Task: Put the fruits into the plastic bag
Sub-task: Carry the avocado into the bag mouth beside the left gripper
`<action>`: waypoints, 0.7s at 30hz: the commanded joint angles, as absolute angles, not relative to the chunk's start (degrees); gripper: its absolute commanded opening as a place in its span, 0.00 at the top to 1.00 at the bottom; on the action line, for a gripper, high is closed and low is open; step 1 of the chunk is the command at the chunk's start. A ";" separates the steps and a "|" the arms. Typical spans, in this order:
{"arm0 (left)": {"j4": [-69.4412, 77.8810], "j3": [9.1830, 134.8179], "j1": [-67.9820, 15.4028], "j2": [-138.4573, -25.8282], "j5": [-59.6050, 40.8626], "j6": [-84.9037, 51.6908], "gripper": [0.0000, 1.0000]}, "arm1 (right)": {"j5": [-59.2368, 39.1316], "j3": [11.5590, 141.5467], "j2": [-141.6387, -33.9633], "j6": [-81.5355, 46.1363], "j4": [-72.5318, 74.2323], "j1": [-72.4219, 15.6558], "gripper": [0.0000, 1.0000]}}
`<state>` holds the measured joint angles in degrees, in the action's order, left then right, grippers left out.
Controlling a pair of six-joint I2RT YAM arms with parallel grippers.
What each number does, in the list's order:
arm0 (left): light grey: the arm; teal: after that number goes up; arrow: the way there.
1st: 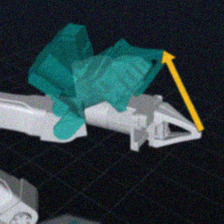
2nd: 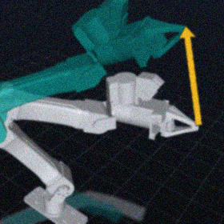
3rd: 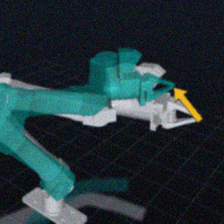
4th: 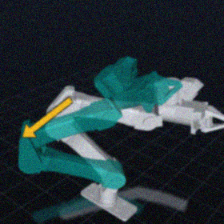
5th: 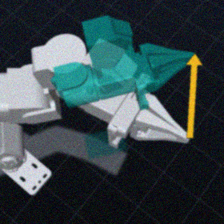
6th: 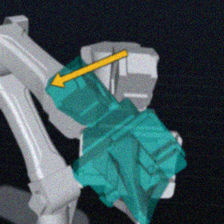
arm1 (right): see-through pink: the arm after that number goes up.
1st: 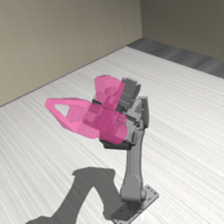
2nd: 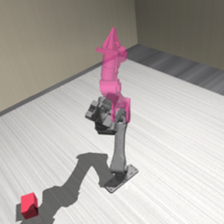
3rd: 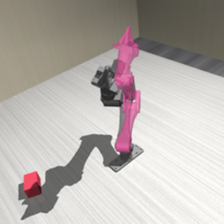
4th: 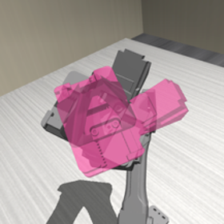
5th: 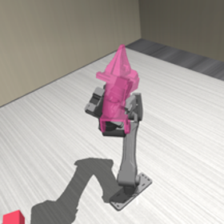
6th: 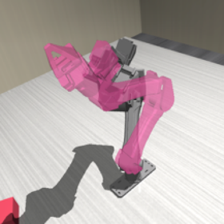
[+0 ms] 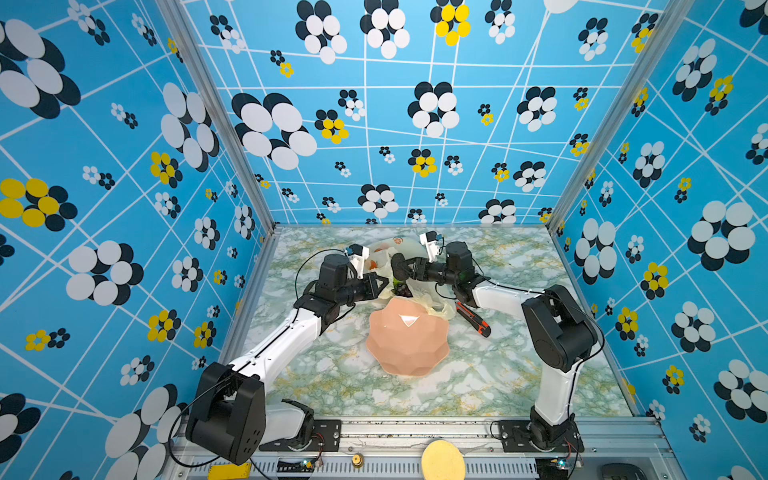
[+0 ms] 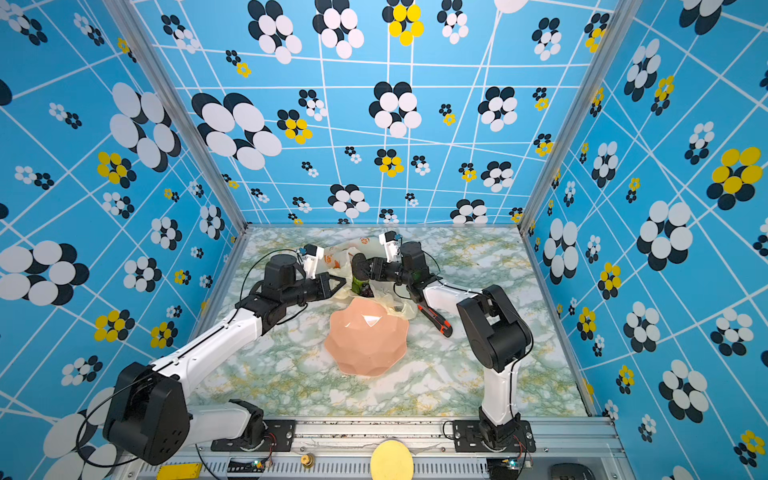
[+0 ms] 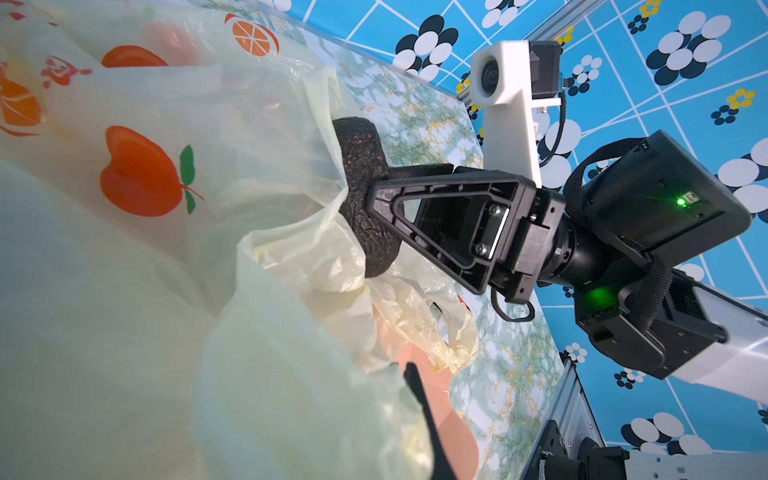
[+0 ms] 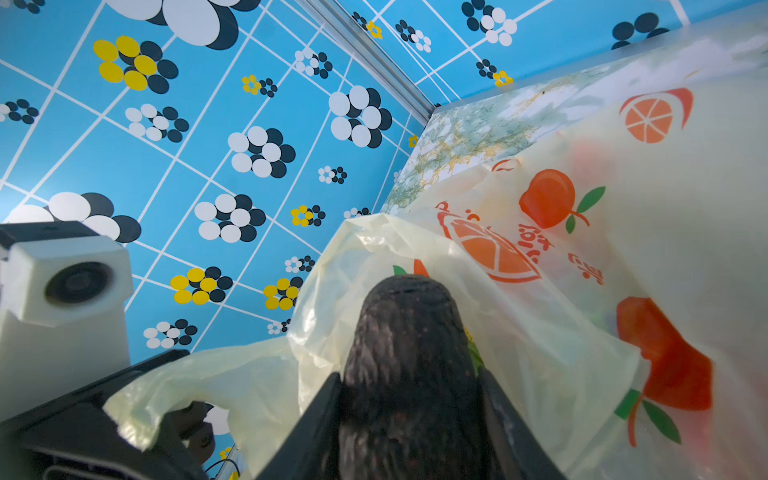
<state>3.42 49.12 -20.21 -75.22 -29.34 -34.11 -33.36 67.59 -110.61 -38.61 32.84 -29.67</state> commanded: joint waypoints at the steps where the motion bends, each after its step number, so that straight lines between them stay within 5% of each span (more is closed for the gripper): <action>1: 4.56 48.88 -19.69 -74.42 -29.80 -34.39 1.00 | -34.61 69.75 -112.21 -38.93 30.72 -30.40 0.70; 10: 4.74 48.50 -19.60 -73.97 -29.63 -34.19 1.00 | -34.49 70.77 -112.32 -39.10 29.15 -30.64 0.48; 21: 4.73 47.99 -19.57 -73.24 -29.44 -34.06 1.00 | -35.74 71.50 -112.28 -38.99 28.86 -30.83 0.39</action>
